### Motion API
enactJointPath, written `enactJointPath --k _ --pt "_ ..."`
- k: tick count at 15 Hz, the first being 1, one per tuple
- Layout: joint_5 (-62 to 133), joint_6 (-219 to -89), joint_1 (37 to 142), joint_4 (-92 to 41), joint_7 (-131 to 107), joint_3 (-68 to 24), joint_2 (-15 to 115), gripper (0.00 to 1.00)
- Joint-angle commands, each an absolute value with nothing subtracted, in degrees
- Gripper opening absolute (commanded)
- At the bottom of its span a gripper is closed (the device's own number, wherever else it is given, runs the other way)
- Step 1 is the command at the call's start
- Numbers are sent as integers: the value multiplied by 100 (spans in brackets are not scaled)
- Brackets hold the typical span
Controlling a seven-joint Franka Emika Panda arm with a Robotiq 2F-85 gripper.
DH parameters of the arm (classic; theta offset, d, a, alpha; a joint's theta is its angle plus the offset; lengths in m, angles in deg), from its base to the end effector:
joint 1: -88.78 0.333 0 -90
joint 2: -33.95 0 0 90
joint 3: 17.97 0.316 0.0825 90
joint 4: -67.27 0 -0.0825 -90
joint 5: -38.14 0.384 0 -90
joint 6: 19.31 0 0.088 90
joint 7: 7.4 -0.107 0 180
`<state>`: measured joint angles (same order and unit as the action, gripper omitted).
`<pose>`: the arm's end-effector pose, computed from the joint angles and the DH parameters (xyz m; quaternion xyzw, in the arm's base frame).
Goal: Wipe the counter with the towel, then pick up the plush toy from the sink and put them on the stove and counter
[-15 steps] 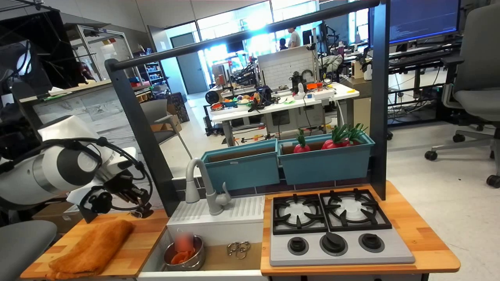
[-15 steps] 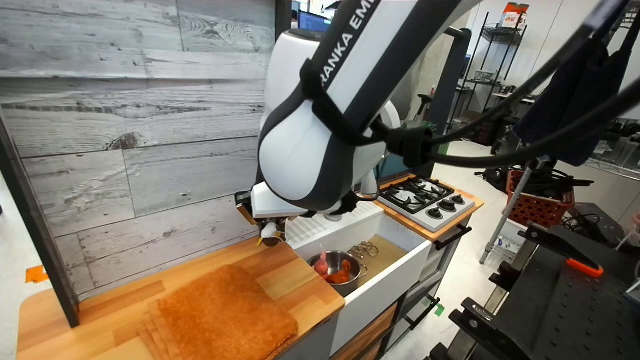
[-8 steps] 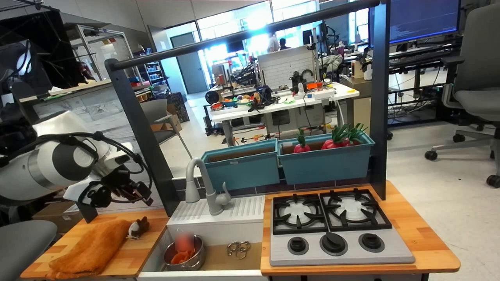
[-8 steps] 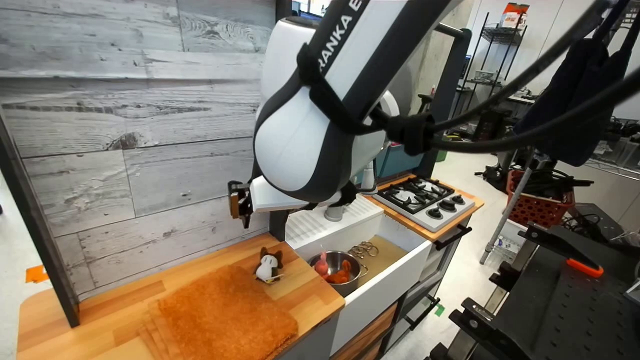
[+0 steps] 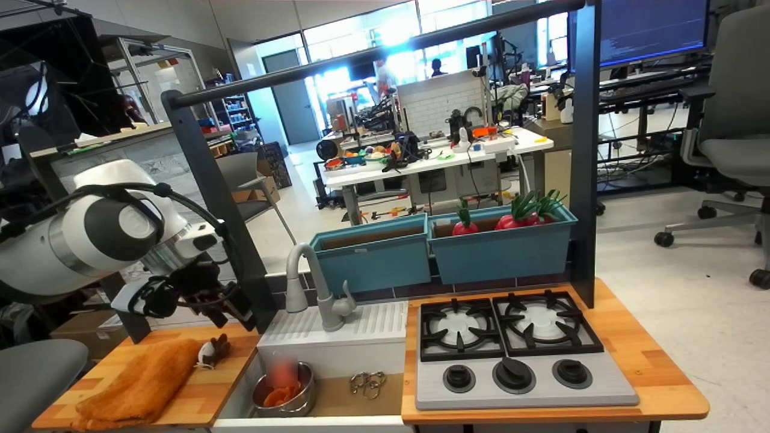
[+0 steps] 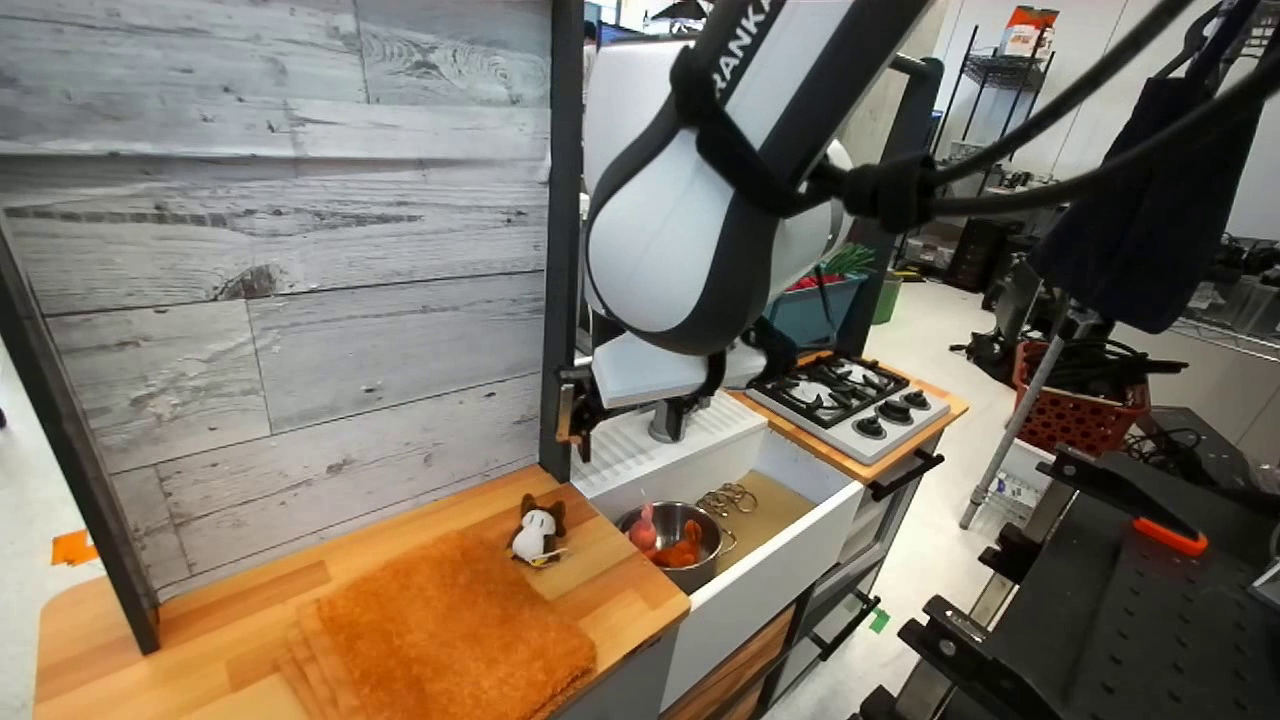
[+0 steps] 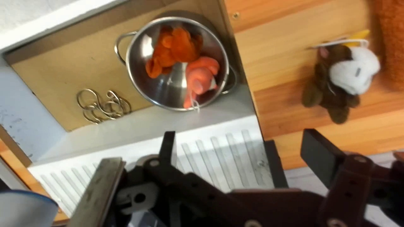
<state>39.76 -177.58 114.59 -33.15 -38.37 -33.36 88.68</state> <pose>0.6318 0.1237 0.0505 0.9852 -0.1317 0.0757 0.0794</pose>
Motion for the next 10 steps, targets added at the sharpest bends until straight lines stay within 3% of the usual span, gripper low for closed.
enactJointPath --k 1,10 --pt "3939 -17235 11231 -3068 -3956 -3295 9213 100" --pt "3890 -17431 11063 -2811 -4161 -3415 9743 100"
